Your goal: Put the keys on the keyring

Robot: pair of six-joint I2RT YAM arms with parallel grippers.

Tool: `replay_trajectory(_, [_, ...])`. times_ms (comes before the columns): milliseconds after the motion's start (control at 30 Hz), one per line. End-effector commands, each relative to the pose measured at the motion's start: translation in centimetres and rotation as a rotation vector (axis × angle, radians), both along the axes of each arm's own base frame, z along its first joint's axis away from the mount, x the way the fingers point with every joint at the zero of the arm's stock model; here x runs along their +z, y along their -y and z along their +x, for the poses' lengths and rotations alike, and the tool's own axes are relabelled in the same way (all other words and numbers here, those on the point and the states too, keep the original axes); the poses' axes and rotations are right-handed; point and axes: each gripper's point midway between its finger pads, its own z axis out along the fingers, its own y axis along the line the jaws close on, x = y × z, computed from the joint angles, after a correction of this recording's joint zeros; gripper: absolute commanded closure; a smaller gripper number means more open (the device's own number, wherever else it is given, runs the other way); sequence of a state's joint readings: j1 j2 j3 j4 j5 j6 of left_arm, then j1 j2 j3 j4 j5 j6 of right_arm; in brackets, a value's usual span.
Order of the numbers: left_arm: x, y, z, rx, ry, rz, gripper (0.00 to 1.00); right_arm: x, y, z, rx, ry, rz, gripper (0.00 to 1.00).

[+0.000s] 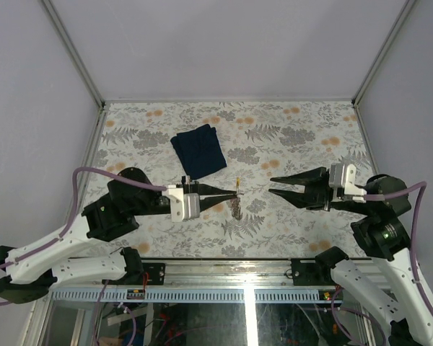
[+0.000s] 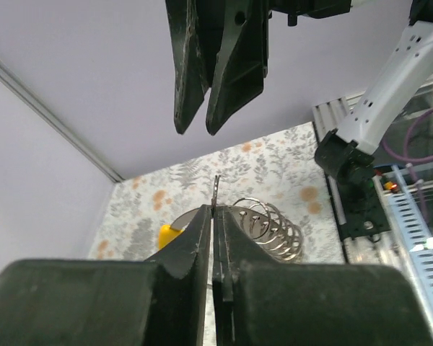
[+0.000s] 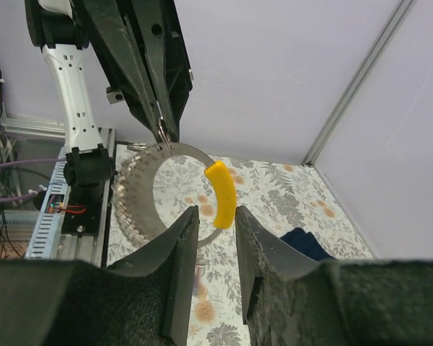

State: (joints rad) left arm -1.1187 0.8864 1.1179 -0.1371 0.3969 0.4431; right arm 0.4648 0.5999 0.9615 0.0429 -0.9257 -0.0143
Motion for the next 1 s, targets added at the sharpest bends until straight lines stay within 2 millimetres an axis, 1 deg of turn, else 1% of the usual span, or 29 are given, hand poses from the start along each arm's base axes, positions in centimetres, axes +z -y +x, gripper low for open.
replay_trajectory(0, [2.8,-0.1,-0.5,-0.031,0.270,-0.091,1.00,1.0,0.1,-0.2,-0.007,0.150,0.042,0.68])
replay_trajectory(100, [1.4,0.4,0.0,-0.027,0.355,-0.048,1.00,0.2,0.0,-0.1,0.003,0.186,0.026,0.68])
replay_trajectory(167, [0.6,0.6,-0.1,-0.045,0.426,-0.032,1.00,-0.2,-0.1,-0.2,0.013,0.215,0.019,0.68])
replay_trajectory(300, [-0.3,0.7,-0.1,-0.059,0.524,-0.011,1.00,-1.2,-0.3,-0.6,0.041,0.274,0.009,0.67])
replay_trajectory(433, [-0.3,0.9,0.3,-0.046,0.539,-0.001,1.00,-1.9,-0.4,-0.1,0.035,0.307,-0.009,0.66])
replay_trajectory(567, [-0.2,0.8,0.4,-0.040,0.542,0.002,1.00,-2.0,-0.4,0.2,0.022,0.324,-0.015,0.66])
replay_trajectory(733, [0.1,0.9,0.7,-0.018,0.519,-0.007,1.00,-1.6,-0.5,0.8,-0.004,0.325,-0.025,0.67])
replay_trajectory(967, [1.1,0.6,1.5,0.049,0.400,-0.088,1.00,-0.7,-1.1,1.3,0.002,0.327,-0.022,0.67])
